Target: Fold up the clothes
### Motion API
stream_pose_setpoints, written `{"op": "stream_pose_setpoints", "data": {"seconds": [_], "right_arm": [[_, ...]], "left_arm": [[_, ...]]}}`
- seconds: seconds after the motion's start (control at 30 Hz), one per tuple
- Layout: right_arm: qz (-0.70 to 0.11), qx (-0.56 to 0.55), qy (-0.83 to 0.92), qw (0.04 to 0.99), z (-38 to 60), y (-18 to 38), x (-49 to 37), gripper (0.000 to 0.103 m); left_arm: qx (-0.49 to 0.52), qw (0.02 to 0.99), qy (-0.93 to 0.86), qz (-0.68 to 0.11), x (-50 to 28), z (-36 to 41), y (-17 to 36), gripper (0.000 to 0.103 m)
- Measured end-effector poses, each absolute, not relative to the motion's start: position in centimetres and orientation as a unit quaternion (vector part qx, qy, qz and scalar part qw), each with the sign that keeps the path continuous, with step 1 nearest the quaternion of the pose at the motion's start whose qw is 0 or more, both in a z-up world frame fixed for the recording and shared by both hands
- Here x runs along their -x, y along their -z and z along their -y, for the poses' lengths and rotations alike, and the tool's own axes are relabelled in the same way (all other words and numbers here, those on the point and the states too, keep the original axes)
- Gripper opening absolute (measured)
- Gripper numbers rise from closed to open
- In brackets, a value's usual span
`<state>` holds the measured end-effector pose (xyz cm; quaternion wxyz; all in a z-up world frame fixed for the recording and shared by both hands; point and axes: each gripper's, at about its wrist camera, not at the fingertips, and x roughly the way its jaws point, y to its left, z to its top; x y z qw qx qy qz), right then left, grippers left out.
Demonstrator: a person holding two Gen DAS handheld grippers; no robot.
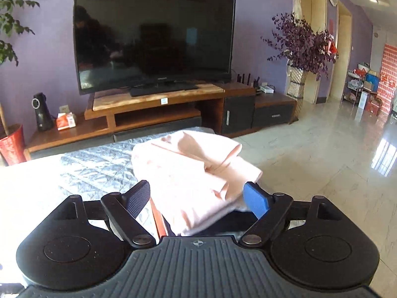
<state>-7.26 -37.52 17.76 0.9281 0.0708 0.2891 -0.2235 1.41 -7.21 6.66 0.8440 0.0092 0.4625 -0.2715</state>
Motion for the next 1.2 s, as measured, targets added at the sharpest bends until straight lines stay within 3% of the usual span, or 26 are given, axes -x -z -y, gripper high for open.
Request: {"op": "stream_pose_setpoints", "data": {"seconds": [0.07, 0.17, 0.47, 0.63, 0.87, 1.2], "right_arm": [[-0.333, -0.107, 0.216, 0.911, 36.3, -17.0, 9.8, 0.100], [-0.392, -0.160, 0.192, 0.885, 34.6, -15.9, 14.0, 0.100], [-0.403, -0.161, 0.210, 0.876, 32.1, -17.4, 23.0, 0.102], [-0.412, -0.145, 0.212, 0.874, 31.4, -19.4, 26.0, 0.103], [-0.429, -0.115, 0.215, 0.870, 30.2, -21.8, 30.0, 0.102], [-0.376, -0.105, 0.192, 0.901, 28.1, -25.1, 37.5, 0.103]], "left_arm": [[-0.021, 0.843, 0.290, -0.452, 0.4, 8.0, -7.6, 0.098], [-0.048, 0.850, 0.293, -0.435, 3.9, 9.0, -9.0, 0.102], [-0.027, 0.856, 0.254, -0.450, 17.4, 11.0, -14.2, 0.102], [-0.046, 0.868, 0.280, -0.406, 23.3, 12.0, -18.5, 0.102], [-0.047, 0.879, 0.235, -0.412, 26.4, 12.4, -23.0, 0.102], [-0.058, 0.886, 0.216, -0.407, 33.4, 11.9, -24.9, 0.102]]}}
